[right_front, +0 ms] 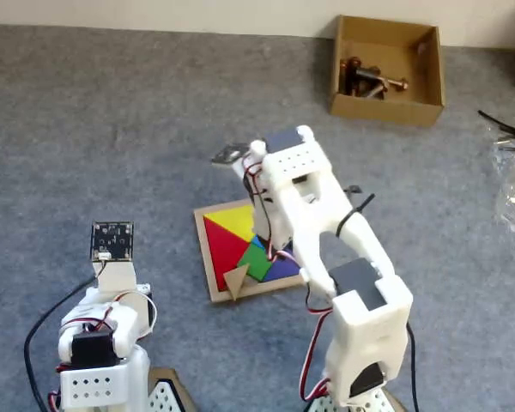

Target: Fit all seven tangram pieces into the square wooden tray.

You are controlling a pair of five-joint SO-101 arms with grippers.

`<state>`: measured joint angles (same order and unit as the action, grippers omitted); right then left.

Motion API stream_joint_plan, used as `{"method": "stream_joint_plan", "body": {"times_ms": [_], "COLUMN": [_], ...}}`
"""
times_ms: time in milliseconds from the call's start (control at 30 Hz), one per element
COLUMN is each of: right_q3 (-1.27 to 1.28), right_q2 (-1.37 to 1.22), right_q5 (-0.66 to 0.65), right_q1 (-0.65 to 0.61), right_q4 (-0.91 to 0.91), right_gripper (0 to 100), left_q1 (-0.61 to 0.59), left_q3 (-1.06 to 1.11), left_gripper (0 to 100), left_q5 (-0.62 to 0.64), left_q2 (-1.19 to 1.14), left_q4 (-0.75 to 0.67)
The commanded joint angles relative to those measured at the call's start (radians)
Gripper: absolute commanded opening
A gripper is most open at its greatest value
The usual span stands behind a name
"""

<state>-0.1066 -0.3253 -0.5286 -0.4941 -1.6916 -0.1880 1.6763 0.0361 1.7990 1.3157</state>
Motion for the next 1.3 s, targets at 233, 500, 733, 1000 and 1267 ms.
{"method": "stream_joint_plan", "body": {"times_ms": [233,500,733,1000,1267], "right_q3": [-0.050,-0.033,0.136,0.173,0.176], "right_q2": [0.012,0.008,0.015,0.012,0.016], "right_q5": [-0.014,-0.058,-0.078,-0.083,-0.081], "right_q1": [-0.133,-0.174,-0.183,-0.200,-0.200], "right_q4": [0.053,0.154,0.317,0.321,0.312], "right_gripper": [0.5,0.5,0.5,0.5,0.5], "left_q1": [-0.008,-0.008,-0.008,-0.008,-0.008], "left_q3": [0.021,0.021,0.021,0.021,0.021], "left_gripper": [0,0,0,0,0], "left_q5": [0.002,0.002,0.002,0.002,0.002], "left_q2": [-0.007,-0.007,-0.007,-0.007,-0.007], "left_q4": [0.008,0.008,0.008,0.008,0.008]}}
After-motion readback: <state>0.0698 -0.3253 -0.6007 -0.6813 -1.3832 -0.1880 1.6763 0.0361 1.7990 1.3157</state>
